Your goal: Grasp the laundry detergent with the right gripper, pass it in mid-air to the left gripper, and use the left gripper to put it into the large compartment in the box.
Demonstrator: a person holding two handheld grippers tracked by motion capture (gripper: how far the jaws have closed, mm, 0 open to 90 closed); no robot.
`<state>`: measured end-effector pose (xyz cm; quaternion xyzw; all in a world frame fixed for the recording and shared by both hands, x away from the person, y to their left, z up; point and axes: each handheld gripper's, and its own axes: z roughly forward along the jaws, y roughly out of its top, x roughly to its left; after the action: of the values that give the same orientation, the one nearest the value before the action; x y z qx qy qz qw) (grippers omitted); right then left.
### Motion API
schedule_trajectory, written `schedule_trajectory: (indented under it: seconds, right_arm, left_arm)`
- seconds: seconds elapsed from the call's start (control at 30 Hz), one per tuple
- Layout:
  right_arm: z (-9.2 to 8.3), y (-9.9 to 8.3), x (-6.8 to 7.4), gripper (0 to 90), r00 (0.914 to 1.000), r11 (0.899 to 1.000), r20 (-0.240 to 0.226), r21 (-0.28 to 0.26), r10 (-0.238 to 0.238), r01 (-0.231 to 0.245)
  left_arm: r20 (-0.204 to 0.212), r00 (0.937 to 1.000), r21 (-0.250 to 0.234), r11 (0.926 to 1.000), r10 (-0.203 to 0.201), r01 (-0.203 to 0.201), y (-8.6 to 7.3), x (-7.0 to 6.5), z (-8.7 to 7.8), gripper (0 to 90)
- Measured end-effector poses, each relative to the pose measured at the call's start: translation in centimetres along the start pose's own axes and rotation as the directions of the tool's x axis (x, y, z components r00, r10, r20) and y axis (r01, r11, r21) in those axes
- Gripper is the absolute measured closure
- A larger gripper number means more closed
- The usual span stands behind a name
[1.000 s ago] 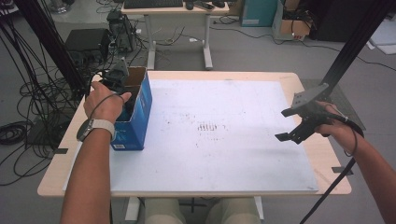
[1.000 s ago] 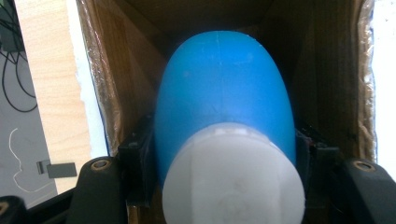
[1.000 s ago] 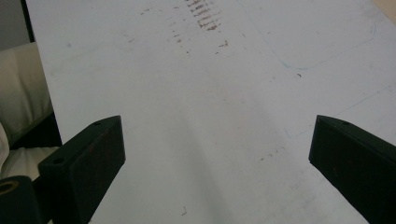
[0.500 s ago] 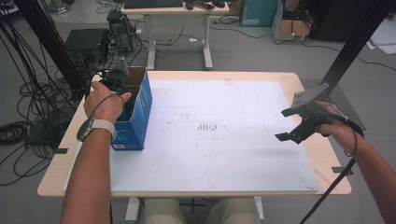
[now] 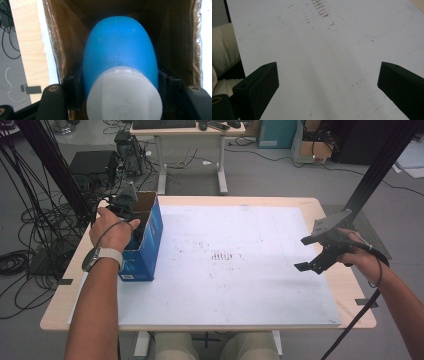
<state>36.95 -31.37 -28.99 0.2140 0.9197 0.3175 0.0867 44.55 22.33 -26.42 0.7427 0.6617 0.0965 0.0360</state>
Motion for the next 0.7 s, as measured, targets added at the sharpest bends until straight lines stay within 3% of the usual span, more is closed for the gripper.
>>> schedule_trajectory:
  seconds: [0.7]
  right_arm:
    - [-0.05,0.00,-0.11,3.7,1.0000,1.000,0.000,0.005,-0.009,0.009]
  left_arm:
    - [0.002,0.9999,0.006,0.9999,0.010,-0.010,-0.04,0.19,-0.06,37.4]
